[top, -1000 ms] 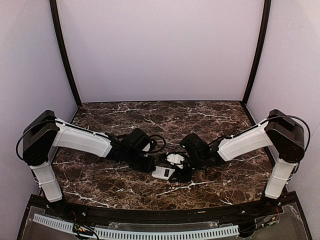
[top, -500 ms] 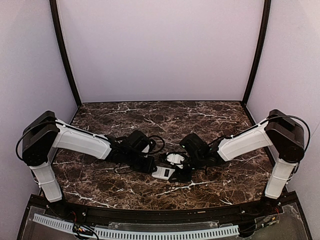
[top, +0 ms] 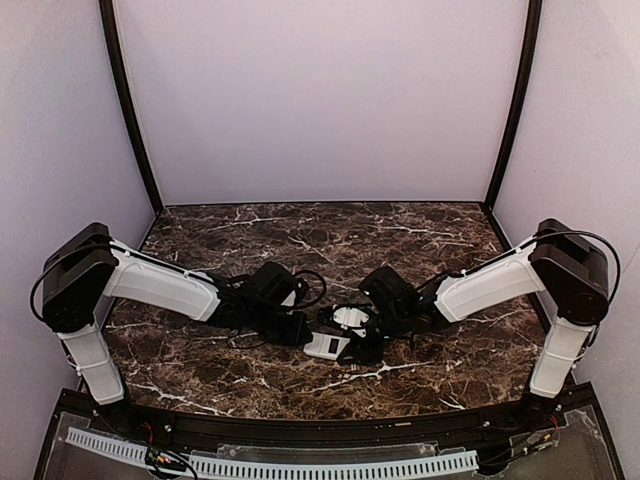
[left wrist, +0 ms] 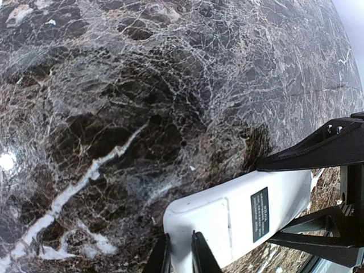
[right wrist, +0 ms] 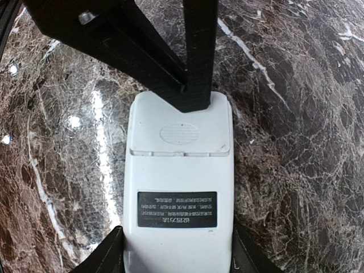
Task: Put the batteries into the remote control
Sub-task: Press the battery cover on the remote control, then move the remote control to the center of the board.
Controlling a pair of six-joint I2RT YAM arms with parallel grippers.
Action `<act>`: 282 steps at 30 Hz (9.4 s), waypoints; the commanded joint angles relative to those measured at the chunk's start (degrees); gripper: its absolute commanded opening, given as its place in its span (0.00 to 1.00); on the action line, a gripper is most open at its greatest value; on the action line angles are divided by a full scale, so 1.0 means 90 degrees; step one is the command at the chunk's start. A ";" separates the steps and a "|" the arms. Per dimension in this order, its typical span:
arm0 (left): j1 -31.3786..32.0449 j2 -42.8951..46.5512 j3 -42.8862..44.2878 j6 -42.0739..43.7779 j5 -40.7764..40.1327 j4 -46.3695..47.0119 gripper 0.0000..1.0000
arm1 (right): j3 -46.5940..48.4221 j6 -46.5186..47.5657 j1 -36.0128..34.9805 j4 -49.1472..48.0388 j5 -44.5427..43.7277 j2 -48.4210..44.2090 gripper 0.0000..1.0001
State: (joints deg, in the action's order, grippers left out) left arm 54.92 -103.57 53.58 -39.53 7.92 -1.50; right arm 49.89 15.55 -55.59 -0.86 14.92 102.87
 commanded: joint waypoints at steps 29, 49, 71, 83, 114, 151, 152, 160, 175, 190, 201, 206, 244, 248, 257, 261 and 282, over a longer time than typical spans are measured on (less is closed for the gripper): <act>0.0386 -0.0521 -0.0706 0.0162 0.0847 -0.1256 0.21 | -0.0202 -0.0194 -0.0154 -0.0801 -0.0417 0.0732 0.00; 0.0730 -0.0989 -0.0768 0.0000 0.1304 -0.0960 0.09 | -0.0123 -0.0293 -0.0146 -0.0897 -0.0369 0.0865 0.00; 0.0450 -0.0499 -0.1060 -0.0009 0.1247 -0.0558 0.25 | -0.0211 -0.0292 -0.0062 -0.0965 -0.0215 0.0857 0.00; -0.0021 0.0102 -0.0889 0.0404 0.0769 -0.0811 0.33 | -0.0403 -0.0482 -0.0062 -0.0752 -0.0294 0.0529 0.40; -0.0494 0.0799 -0.1101 0.0645 0.0513 0.0385 0.38 | 0.0790 -0.1488 0.0445 -0.0137 0.0798 -0.0006 0.72; -0.0010 0.0270 -0.0850 0.0736 -0.0015 0.1104 0.34 | 0.0925 -0.1545 0.0446 0.0293 0.0886 0.1246 0.41; 0.0040 0.0235 -0.0853 0.0733 -0.0018 0.1119 0.34 | 0.0895 -0.1551 0.0445 0.0262 0.0898 0.1259 0.40; 0.0333 -0.0100 -0.0980 0.0651 -0.0097 0.1181 0.20 | 0.0694 -0.1601 0.0459 0.0126 0.0932 0.1315 0.32; 0.0687 -0.0331 -0.1100 0.0429 0.0560 0.1095 0.20 | 0.0191 -0.1629 0.0642 0.0125 0.0928 0.1005 0.28; 0.0364 0.0250 -0.1347 0.0508 -0.0021 0.0680 0.27 | -0.0268 -0.1482 0.0668 -0.0116 0.0876 -0.0171 0.70; 0.0090 0.0194 -0.1056 0.0571 0.0069 0.0647 0.29 | -0.0526 -0.0830 0.0472 0.0035 0.0573 -0.0459 0.78; 0.0005 0.0197 -0.0876 0.0840 0.0251 0.0542 0.33 | -0.0395 -0.0696 0.0214 0.0237 0.0202 -0.0133 0.76; 0.0218 -0.0795 -0.0666 0.0995 0.1405 0.0945 0.17 | -0.0115 -0.0436 -0.0112 0.0516 -0.0324 0.0611 0.37; 0.0378 -0.0862 -0.0872 0.0767 0.1662 0.1214 0.17 | -0.0089 -0.0439 -0.0107 0.0507 -0.0358 0.0676 0.34; -0.0190 0.0008 -0.1443 0.0501 0.1422 0.1424 0.31 | -0.0178 -0.0516 -0.0110 0.0497 -0.0281 0.0592 0.33; -0.0228 0.0299 -0.1594 0.0481 0.1281 0.1333 0.35 | -0.0232 -0.0545 -0.0110 0.0446 -0.0290 0.0553 0.32; -0.1211 0.1750 -0.2310 0.0676 0.0961 0.1646 0.66 | 0.0414 -0.0374 0.0242 0.1762 -0.1628 0.0136 0.94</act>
State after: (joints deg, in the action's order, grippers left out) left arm 45.23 -90.37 33.50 -35.31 17.89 17.15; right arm 52.47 12.16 -55.61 3.70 7.14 102.83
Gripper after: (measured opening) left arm 0.651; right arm 0.936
